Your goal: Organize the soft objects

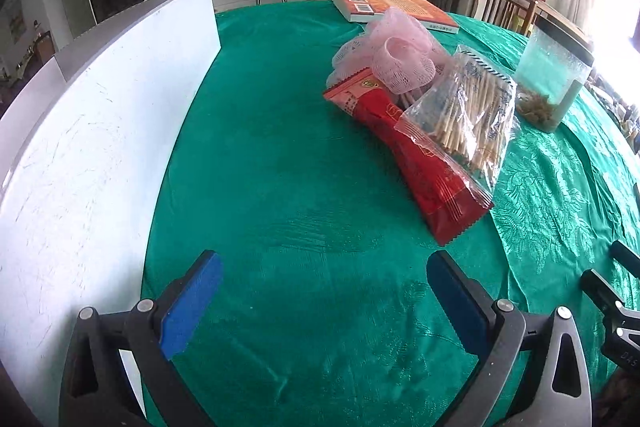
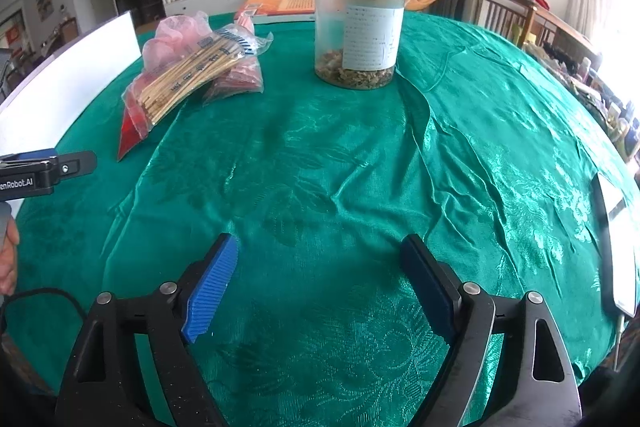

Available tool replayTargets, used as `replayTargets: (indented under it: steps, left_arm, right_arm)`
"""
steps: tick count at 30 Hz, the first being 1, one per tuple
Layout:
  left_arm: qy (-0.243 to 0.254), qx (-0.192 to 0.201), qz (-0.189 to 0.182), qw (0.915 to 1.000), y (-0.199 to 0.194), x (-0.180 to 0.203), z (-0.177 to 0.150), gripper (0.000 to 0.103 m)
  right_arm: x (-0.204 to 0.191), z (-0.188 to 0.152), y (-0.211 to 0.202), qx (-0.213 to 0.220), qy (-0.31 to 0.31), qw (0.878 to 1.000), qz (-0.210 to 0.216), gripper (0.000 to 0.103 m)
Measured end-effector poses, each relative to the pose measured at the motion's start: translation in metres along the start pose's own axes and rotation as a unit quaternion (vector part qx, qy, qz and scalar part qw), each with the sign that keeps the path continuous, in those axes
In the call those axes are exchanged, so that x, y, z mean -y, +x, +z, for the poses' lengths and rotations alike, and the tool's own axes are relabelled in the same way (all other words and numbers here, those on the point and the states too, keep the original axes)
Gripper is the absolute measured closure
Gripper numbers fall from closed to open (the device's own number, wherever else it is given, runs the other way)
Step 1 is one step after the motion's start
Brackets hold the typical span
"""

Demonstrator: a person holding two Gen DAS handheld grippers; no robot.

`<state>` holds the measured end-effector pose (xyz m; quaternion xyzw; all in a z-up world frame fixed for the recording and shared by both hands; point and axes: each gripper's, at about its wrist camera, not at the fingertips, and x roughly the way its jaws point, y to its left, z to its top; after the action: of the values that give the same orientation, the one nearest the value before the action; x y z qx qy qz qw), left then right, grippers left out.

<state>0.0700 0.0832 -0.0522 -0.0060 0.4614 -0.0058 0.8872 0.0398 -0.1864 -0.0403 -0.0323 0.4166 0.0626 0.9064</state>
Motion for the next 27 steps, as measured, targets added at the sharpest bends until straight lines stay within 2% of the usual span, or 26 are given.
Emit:
replayTargets:
  steps: [19,22,24,25,27]
  left_arm:
    - [0.003,0.006,0.003,1.0,0.007,-0.004,-0.002,0.0]
    - [0.003,0.006,0.004,1.0,0.007,-0.004,-0.002,0.0]
    - [0.003,0.006,0.004,1.0,0.007,-0.004,-0.002,0.0]
    - [0.003,0.006,0.004,1.0,0.007,-0.004,-0.002,0.0]
    - [0.003,0.006,0.004,1.0,0.008,-0.004,-0.002,0.0]
  right_arm:
    - [-0.002,-0.003,-0.001,0.009,0.001,1.0,0.0,0.014]
    - [-0.001,0.0,-0.001,-0.002,0.001,1.0,0.006,0.014]
    - [0.004,0.01,-0.002,-0.025,0.028,0.999,0.035,0.015]
    - [0.011,0.016,-0.005,-0.019,0.066,0.995,0.075,0.015]
    - [0.02,0.028,-0.01,0.015,0.139,0.976,0.164,0.014]
